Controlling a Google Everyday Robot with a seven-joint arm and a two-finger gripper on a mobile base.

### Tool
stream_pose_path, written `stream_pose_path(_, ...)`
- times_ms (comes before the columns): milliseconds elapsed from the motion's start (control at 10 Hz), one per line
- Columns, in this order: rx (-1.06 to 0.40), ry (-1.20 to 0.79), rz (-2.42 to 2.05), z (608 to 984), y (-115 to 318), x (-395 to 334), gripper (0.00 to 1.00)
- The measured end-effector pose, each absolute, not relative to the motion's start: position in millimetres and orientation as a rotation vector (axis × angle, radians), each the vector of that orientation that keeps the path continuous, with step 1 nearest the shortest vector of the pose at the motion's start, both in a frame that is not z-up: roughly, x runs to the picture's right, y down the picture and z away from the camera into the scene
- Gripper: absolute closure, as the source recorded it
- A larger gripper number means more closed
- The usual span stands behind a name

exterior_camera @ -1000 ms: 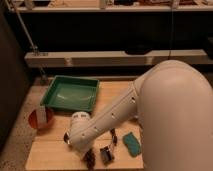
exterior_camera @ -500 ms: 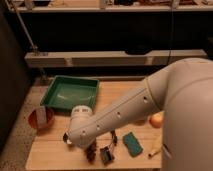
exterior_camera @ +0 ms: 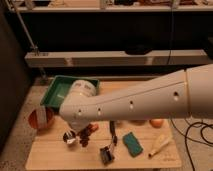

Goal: Place grapes in table surface

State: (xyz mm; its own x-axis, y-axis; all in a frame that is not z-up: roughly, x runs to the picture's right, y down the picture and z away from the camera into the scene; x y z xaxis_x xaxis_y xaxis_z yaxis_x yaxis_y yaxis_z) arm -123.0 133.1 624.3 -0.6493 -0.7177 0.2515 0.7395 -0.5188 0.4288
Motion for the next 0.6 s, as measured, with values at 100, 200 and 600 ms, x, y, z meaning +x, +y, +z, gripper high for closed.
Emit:
stream_pose_path(100,-0.019,-0.649,-2.181,620,107,-137,1.00)
stream_pose_path(200,0.011,-0.665,-2.178,617,86,-157,1.00)
stream_pose_path(600,0.102,-0.798,-2.159,625,67,-228,1.00)
